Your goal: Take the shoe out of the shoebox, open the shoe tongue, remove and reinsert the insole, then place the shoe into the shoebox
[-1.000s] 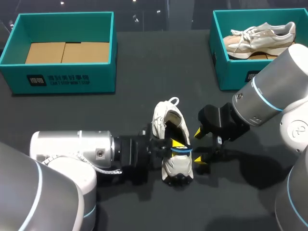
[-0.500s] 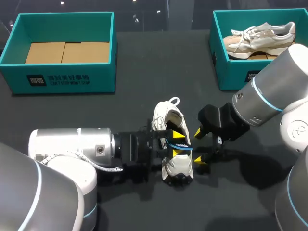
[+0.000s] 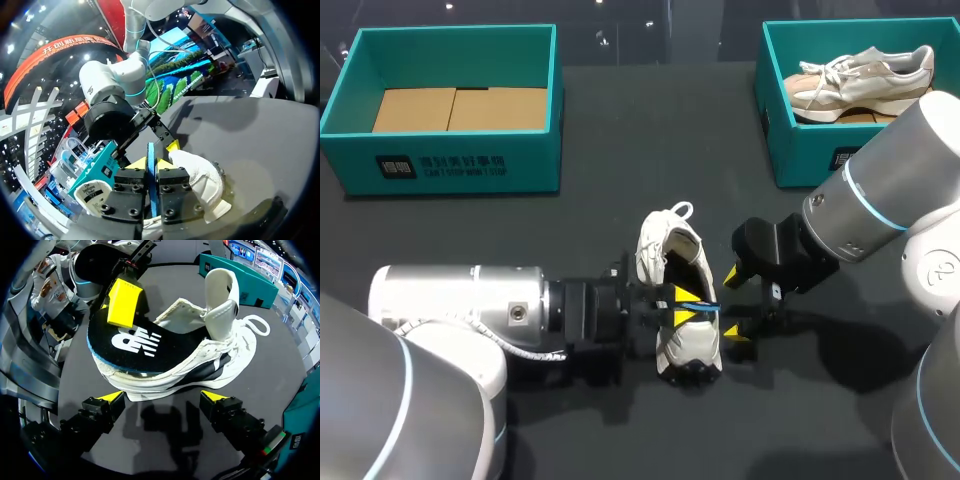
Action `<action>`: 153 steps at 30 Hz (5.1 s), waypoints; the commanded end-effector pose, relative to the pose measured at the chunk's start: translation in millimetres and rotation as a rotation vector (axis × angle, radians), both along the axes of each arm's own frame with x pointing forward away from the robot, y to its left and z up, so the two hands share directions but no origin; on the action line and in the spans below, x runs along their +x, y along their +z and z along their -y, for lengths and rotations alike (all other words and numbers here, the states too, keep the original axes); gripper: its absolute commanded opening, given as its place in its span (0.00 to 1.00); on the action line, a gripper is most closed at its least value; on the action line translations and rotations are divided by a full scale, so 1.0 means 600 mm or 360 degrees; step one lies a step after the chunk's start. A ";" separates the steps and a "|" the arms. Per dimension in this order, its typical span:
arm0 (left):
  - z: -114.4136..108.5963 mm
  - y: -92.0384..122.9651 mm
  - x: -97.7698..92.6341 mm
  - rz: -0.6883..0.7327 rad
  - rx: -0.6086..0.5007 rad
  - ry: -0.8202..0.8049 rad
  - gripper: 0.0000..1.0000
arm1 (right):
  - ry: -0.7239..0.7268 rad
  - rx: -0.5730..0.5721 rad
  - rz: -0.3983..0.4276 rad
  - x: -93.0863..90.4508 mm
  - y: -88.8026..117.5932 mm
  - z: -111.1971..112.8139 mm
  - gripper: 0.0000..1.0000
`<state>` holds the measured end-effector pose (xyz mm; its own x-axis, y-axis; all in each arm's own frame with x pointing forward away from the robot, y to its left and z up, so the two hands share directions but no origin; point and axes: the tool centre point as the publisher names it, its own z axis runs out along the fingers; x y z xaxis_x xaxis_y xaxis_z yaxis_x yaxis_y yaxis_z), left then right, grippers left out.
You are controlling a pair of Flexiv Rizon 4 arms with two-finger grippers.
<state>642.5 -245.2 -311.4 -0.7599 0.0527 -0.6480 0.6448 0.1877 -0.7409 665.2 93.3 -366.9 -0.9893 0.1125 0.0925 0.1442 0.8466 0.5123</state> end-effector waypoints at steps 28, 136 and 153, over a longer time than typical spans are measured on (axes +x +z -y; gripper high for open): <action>-0.014 0.004 0.008 0.0002 0.0207 -0.0030 0.25 | 0.0001 0.0000 0.0000 0.000 -0.001 -0.001 1.00; -0.053 0.119 0.054 0.0284 0.1366 -0.1475 0.00 | -0.0183 -0.0057 -0.0005 0.004 0.095 0.301 1.00; -0.027 0.052 0.015 0.0412 0.1422 -0.1565 0.00 | -0.0183 -0.0057 -0.0005 0.004 0.095 0.301 1.00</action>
